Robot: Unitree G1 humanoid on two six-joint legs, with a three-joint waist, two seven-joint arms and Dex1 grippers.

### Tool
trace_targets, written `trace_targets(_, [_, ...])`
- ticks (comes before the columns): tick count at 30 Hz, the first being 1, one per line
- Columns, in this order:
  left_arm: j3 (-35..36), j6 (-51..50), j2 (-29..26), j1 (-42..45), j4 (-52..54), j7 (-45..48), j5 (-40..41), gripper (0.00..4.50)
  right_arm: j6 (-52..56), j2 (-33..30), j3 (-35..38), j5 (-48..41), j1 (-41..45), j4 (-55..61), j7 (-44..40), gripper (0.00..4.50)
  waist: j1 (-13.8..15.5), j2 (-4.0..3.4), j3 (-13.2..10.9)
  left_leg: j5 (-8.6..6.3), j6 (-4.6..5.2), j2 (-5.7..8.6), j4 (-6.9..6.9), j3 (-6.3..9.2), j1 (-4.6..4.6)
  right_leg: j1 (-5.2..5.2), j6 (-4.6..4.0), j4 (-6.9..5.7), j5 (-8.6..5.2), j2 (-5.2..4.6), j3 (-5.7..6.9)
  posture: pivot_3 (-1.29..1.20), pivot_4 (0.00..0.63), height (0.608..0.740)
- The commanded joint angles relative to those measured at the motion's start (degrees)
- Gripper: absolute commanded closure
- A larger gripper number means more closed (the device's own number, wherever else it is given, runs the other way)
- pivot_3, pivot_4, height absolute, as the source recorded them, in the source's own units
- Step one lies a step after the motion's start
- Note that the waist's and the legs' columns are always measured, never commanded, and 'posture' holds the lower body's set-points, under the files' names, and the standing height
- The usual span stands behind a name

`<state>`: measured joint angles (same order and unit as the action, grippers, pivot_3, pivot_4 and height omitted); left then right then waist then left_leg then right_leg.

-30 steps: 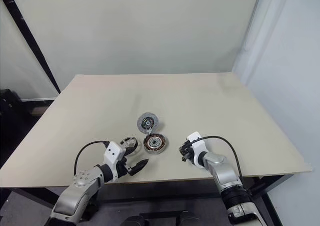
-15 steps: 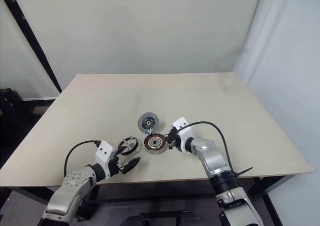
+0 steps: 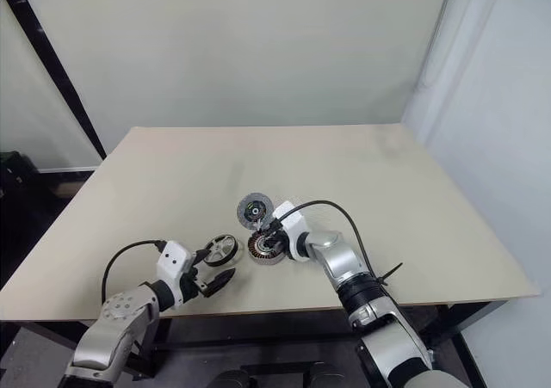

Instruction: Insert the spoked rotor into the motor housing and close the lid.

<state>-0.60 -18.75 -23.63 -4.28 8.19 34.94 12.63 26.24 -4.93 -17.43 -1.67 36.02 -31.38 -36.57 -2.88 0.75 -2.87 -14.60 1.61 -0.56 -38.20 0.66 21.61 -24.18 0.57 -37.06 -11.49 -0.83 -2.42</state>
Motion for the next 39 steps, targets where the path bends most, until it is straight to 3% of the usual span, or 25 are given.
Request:
trace_targets(1, [1.63,0.47,-0.19,0.06,3.42,-0.47,1.24,0.0,-2.27,0.7,0.46,0.61,2.57,-1.76,-0.19,3.71,-0.02,0.0,0.0,0.0,0.0,-0.01,0.0,0.0,0.0,0.0,0.0,0.0,0.0,-0.01,0.0,0.0,0.0,0.74])
trace_targets(15, [2.27,0.87,-0.36,-1.04,4.85,-1.66,1.21,0.0,-5.77,1.9,0.93,2.16,4.0,-8.6,-0.72,3.71,-0.04,-0.02,0.01,0.0,0.0,0.0,0.01,-0.01,-0.02,-0.02,0.0,-0.02,0.0,0.01,0.0,0.0,0.0,0.74])
trace_targets(39, [1.98,1.54,-0.33,-0.97,4.52,-2.09,0.53,0.0,-6.15,2.35,0.22,3.25,3.93,-9.27,-2.28,3.71,-0.05,-0.04,0.02,0.0,0.0,0.0,0.01,0.0,-0.04,-0.02,-0.01,-0.05,0.0,0.01,0.01,0.0,0.0,0.74])
